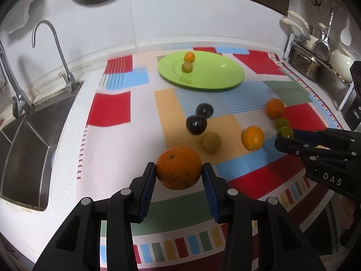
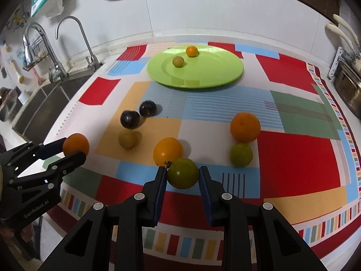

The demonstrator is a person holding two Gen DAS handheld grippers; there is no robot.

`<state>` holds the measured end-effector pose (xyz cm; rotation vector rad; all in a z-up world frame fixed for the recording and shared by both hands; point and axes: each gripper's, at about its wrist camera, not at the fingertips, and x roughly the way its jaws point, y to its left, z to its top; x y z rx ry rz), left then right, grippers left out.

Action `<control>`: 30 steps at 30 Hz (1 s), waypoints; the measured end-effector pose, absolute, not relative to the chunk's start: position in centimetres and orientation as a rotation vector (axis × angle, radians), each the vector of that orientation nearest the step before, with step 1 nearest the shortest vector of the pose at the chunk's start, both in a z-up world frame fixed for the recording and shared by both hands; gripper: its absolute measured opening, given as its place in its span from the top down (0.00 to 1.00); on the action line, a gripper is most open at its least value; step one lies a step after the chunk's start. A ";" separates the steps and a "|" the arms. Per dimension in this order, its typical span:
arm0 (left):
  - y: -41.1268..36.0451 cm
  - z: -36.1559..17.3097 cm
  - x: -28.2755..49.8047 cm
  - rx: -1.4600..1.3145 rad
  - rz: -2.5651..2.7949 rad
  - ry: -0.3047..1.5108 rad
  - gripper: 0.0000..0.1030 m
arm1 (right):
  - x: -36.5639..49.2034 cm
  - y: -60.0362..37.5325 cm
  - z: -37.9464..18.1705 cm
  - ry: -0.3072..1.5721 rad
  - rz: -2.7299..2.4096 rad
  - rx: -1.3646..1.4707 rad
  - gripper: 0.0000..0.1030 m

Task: Organize fruits
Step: 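Grasp a large orange with the left gripper while the right gripper grasps a green-yellow lime, then carry the orange and lime onto the green plate and open both grippers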

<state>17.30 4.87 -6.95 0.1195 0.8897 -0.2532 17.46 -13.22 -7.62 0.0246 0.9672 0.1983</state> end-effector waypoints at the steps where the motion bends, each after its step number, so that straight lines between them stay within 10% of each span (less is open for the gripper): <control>1: 4.9 -6.7 17.3 0.121 -0.257 0.883 0.60 | 17.5 -13.2 -7.4 0.961 0.199 0.027 0.71; 30: 3.6 -2.3 22.5 0.165 -0.385 0.737 0.60 | 20.4 -12.4 -3.1 0.816 0.183 0.072 0.71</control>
